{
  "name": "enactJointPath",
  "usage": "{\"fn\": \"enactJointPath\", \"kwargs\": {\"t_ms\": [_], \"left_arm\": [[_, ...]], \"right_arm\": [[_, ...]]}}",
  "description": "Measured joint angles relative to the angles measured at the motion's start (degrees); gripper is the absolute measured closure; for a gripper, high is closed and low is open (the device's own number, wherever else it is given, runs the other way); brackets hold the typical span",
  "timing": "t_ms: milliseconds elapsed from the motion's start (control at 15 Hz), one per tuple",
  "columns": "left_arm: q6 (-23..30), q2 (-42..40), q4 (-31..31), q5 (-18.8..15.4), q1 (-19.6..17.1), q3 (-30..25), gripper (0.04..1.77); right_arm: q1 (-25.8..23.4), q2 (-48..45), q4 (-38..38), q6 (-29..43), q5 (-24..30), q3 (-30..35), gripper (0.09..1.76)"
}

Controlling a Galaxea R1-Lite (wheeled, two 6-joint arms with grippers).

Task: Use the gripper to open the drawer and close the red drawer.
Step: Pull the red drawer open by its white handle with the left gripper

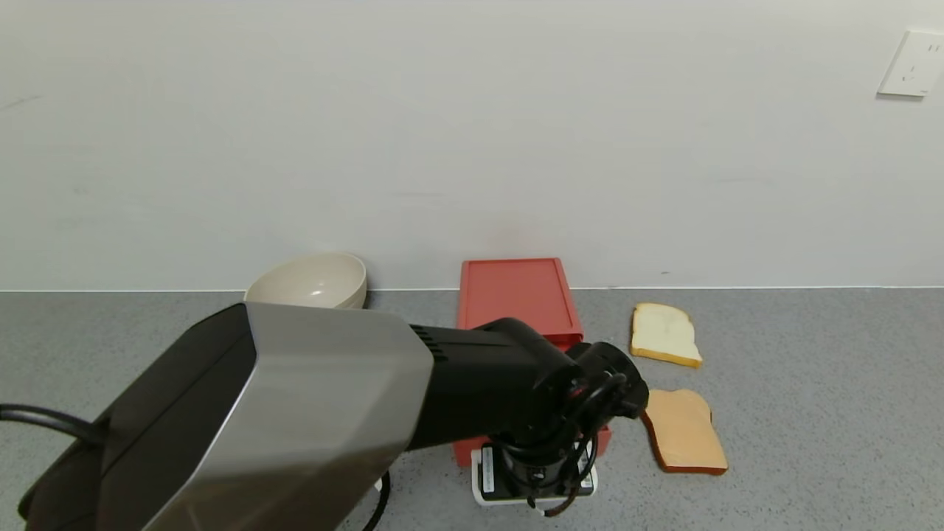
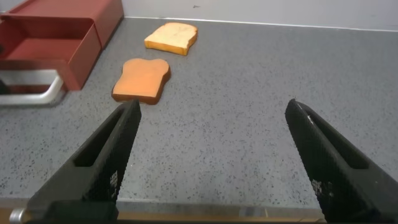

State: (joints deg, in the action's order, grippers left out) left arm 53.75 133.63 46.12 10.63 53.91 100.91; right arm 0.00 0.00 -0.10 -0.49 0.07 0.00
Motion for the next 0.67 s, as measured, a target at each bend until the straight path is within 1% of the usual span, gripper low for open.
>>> {"fn": "enactJointPath", "kwargs": {"t_ms": [200,667], "left_arm": [[0.05,-0.15,-0.17,-0.16,0.13,-1.35,1.7],[-0.33,-0.54,-1.16,1.27,0.41,-0.94,1.7]], "right_arm": [[0.0,0.0,0.02,-0.02,0.0,0.0,0.14],[0.0,0.0,0.0,0.0,0.0,0.0,0.14]]}}
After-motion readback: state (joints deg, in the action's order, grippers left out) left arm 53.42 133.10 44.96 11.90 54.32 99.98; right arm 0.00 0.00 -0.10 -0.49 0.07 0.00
